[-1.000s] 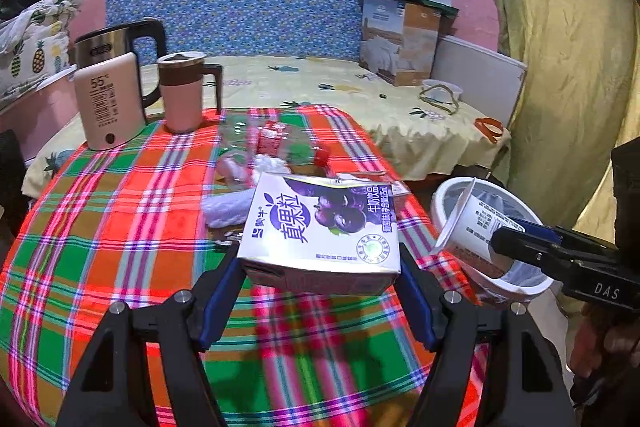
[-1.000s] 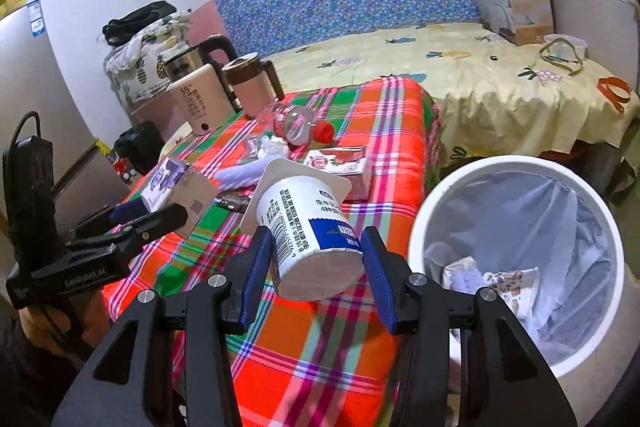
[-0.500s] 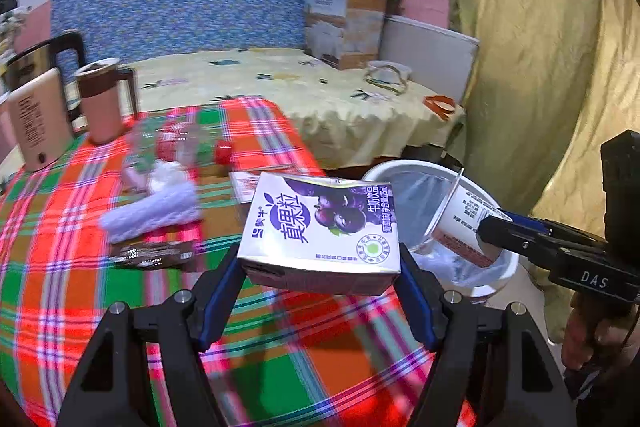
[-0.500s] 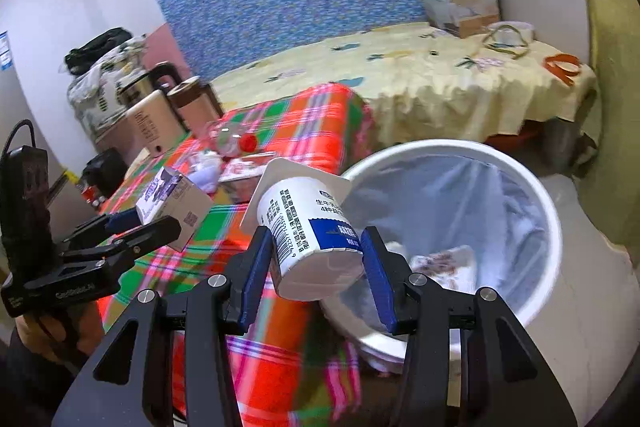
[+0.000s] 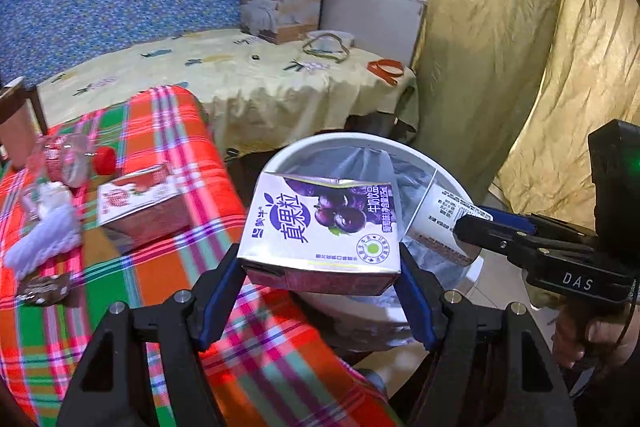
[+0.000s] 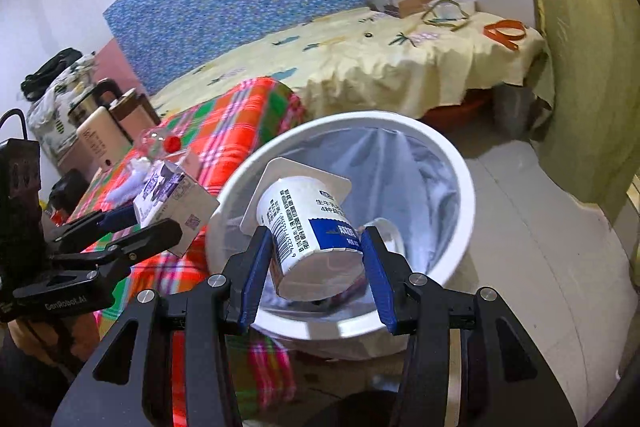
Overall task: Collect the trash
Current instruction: 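Open both tools over the bin to drop carton and tub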
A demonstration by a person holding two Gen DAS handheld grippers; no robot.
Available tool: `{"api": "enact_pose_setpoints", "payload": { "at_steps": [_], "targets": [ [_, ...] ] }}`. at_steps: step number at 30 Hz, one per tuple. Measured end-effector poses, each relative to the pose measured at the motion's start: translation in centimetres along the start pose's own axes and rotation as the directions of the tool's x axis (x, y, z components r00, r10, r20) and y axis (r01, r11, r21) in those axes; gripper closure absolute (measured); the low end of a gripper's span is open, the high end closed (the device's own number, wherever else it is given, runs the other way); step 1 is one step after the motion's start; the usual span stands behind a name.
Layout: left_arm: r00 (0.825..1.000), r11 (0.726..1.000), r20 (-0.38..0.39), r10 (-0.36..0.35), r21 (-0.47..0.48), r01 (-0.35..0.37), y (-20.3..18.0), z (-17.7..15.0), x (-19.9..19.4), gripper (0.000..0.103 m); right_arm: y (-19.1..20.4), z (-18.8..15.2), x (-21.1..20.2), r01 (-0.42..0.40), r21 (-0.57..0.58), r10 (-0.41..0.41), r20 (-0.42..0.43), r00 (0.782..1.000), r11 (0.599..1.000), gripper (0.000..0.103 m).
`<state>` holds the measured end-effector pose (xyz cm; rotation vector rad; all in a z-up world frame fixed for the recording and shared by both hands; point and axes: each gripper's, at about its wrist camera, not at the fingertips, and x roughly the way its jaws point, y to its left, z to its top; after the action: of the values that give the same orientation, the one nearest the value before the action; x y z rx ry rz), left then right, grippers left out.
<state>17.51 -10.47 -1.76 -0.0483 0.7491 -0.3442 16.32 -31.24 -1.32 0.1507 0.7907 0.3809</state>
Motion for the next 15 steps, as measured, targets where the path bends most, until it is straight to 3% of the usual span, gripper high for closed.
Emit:
{"api": "enact_pose_setpoints", "payload": {
  "at_steps": [15],
  "targets": [
    [0.997,0.999,-0.055,-0.050,0.018,0.051,-1.4,0.6,3.4,0.029,-2.0,-0.2,0.7,0.058,0.037,-0.057,-0.036,0.998,0.998,0.052]
  ]
}}
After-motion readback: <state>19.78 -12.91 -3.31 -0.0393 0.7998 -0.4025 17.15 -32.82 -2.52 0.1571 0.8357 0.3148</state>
